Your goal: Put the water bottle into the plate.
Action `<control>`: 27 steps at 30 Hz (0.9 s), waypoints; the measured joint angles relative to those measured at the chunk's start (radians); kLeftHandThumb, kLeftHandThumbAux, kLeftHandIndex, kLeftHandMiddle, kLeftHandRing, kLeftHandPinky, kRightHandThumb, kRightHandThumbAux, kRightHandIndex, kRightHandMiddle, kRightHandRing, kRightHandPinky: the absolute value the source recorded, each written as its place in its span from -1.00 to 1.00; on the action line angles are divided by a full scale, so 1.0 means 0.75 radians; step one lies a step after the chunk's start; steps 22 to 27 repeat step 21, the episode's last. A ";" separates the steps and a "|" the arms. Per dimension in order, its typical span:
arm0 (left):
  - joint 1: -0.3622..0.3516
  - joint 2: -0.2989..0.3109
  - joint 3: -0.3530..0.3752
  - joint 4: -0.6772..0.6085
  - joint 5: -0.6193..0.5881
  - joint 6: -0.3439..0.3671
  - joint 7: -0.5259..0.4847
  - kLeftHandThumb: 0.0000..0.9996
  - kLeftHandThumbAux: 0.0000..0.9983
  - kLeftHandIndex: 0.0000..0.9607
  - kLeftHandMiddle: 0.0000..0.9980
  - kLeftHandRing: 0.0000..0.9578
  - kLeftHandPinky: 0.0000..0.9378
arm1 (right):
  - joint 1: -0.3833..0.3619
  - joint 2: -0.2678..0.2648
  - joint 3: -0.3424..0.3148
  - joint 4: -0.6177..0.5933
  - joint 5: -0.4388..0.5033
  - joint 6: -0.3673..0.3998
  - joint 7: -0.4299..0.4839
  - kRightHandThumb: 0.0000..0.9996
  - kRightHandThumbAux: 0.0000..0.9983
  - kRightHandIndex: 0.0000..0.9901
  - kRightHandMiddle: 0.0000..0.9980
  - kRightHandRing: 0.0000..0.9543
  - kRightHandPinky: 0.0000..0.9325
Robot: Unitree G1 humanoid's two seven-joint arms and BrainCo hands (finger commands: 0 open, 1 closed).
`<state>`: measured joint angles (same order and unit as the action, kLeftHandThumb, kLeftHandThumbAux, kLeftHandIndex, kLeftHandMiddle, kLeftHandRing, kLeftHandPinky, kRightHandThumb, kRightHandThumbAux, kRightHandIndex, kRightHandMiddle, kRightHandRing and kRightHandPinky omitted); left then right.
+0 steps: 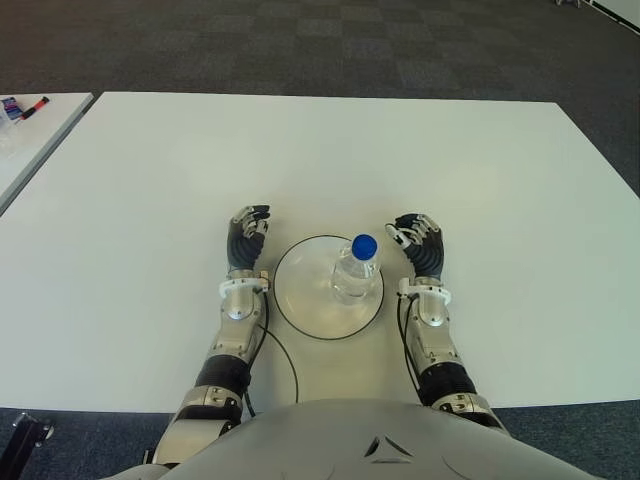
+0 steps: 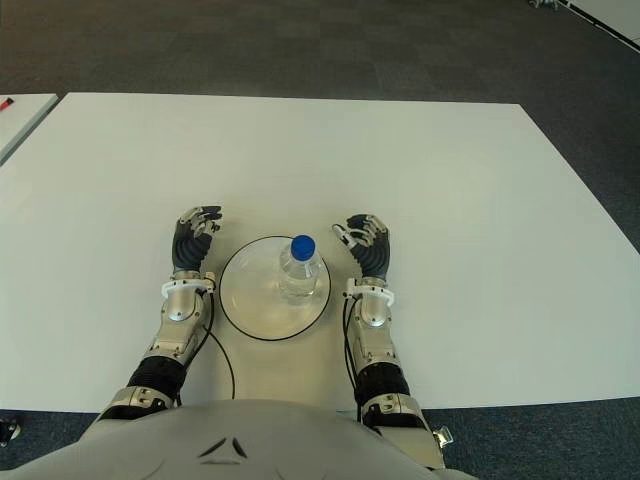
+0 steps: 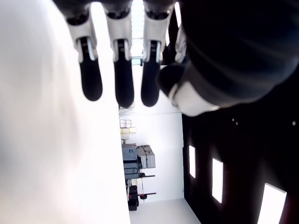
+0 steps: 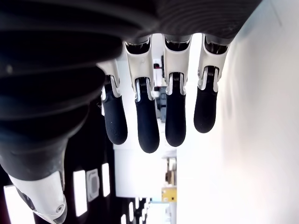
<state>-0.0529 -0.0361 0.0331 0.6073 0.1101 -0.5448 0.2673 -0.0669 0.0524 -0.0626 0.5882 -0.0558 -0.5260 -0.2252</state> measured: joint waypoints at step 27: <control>-0.010 0.002 0.010 0.036 -0.013 -0.015 0.000 0.42 0.42 -0.14 -0.32 -0.28 -0.21 | -0.009 0.010 -0.010 0.006 0.025 -0.013 0.023 0.39 0.46 -0.16 -0.14 -0.08 -0.06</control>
